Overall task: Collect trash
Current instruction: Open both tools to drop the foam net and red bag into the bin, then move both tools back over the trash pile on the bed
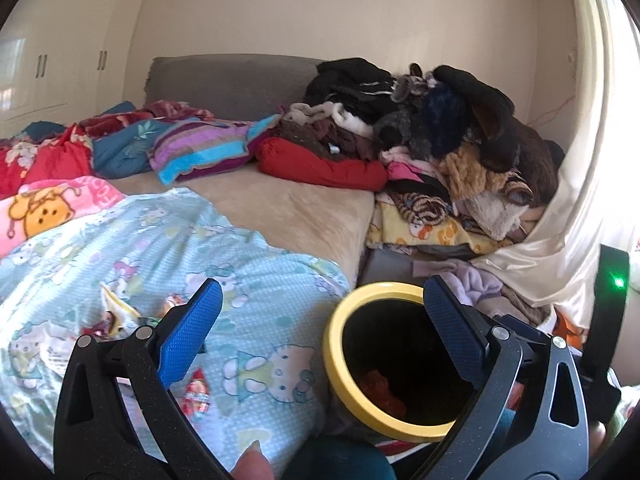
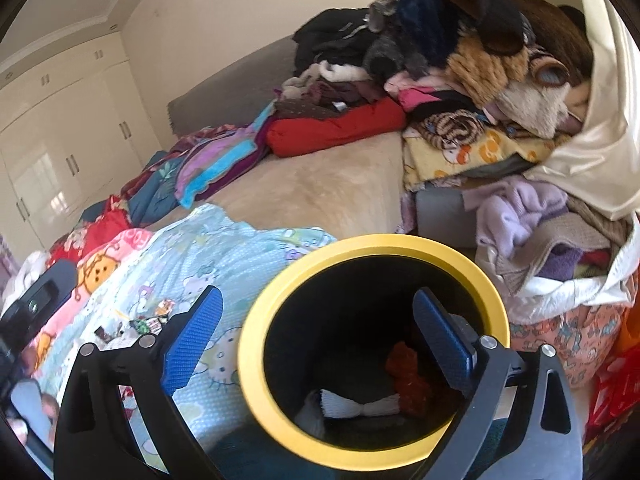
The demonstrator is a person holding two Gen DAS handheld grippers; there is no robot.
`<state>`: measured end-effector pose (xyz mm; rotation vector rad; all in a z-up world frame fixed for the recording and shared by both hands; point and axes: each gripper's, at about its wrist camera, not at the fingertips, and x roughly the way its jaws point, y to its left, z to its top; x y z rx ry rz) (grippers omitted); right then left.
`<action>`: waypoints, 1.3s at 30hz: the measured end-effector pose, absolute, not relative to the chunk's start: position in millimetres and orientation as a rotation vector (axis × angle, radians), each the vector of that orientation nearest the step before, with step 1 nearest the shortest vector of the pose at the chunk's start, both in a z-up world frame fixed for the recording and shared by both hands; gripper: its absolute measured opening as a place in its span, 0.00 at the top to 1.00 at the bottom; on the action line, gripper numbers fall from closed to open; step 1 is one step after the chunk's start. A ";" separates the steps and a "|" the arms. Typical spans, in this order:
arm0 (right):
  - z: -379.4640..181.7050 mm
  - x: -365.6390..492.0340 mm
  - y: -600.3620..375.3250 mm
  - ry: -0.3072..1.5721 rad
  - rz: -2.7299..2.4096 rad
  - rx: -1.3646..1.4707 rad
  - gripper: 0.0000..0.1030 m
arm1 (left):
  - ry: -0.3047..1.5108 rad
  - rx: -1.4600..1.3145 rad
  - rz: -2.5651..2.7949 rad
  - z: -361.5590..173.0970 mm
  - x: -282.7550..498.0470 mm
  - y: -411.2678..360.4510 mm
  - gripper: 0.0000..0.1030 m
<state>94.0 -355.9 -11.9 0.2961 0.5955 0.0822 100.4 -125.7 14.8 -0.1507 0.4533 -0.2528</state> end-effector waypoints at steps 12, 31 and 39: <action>-0.1 83.6 -307.2 0.607 0.195 0.270 0.08 | 0.417 -0.208 -0.138 21.2 99.6 -68.8 0.10; 8.1 61.3 -238.6 0.585 0.304 0.167 0.07 | 0.394 -0.232 -0.015 18.8 89.9 -4.3 0.10; -1.2 59.7 -191.7 0.606 0.374 0.070 0.06 | 0.407 -0.281 0.068 9.2 93.5 38.1 0.10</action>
